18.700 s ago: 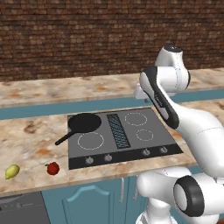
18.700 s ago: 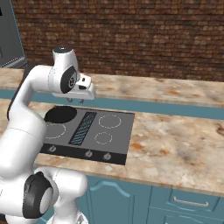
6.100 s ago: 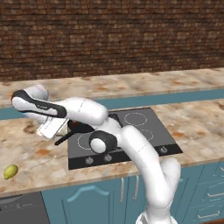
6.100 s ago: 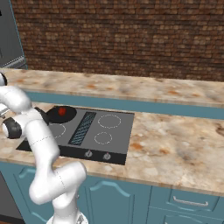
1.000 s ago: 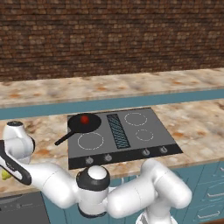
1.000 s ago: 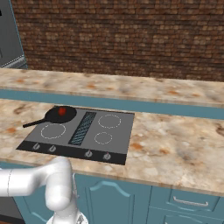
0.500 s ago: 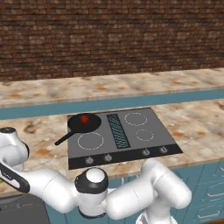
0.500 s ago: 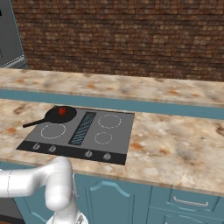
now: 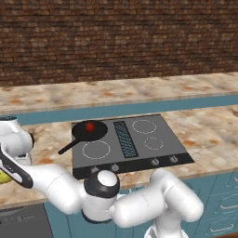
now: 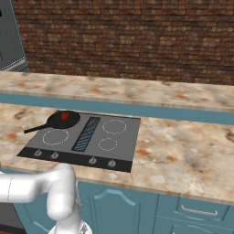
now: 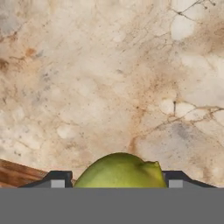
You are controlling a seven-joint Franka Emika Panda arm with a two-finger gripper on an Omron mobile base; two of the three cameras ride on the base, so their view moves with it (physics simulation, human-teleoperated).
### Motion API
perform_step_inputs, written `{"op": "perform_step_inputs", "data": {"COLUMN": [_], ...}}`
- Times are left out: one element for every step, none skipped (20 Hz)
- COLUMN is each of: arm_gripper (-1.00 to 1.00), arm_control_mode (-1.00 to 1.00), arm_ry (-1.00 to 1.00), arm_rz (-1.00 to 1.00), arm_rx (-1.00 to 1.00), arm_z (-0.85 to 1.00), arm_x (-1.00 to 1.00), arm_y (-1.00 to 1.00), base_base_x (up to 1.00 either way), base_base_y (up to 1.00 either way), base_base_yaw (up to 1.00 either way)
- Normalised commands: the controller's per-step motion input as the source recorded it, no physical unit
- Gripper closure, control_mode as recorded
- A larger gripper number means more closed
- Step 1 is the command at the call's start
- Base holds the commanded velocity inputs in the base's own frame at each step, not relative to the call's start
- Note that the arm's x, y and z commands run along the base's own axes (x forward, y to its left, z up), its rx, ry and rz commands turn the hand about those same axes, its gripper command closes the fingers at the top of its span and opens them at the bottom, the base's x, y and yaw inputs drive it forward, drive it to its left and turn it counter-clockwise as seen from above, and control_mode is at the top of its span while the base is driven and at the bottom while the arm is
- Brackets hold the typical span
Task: Put the lemon and bell pepper in the pan. Then turn on the rear left burner and set the heat to medium.
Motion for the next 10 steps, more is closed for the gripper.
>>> {"op": "perform_step_inputs", "data": {"arm_gripper": [1.0, 1.0, 1.0, 1.0, 1.0, 1.0, 1.0, 1.0, 1.0, 1.0], "arm_control_mode": [-1.0, -1.0, -1.0, -1.0, -1.0, -1.0, -1.0, -1.0, -1.0, -1.0], "arm_ry": [0.0, 0.0, 0.0, 0.03, 0.12, 0.16, 0.11, 0.1, 0.09, 0.05], "arm_rz": [-0.02, -0.13, -0.16, -0.18, -0.24, -0.28, -0.23, -0.22, -0.2, -0.16], "arm_rx": [-0.16, -0.25, -0.27, -0.28, -0.25, -0.15, -0.03, -0.03, -0.08, -0.13], "arm_z": [0.39, 0.24, 0.26, 0.28, 0.31, 0.49, 0.93, 0.96, 0.86, 0.61], "arm_x": [0.0, -0.06, -0.13, -0.04, 0.0, 0.0, 0.0, -0.01, 0.0, 0.0], "arm_y": [-0.7, -0.58, -0.52, -0.66, -0.92, -0.94, -0.62, -0.52, -0.66, -0.66], "base_base_x": [0.0, 0.0, 0.0, 0.0, 0.0, 0.0, 0.0, 0.0, 0.0, 0.0], "base_base_y": [0.0, 0.0, 0.0, 0.0, 0.0, 0.0, 0.0, 0.0, 0.0, 0.0], "base_base_yaw": [0.0, 0.0, 0.0, 0.0, 0.0, 0.0, 0.0, 0.0, 0.0, 0.0]}}
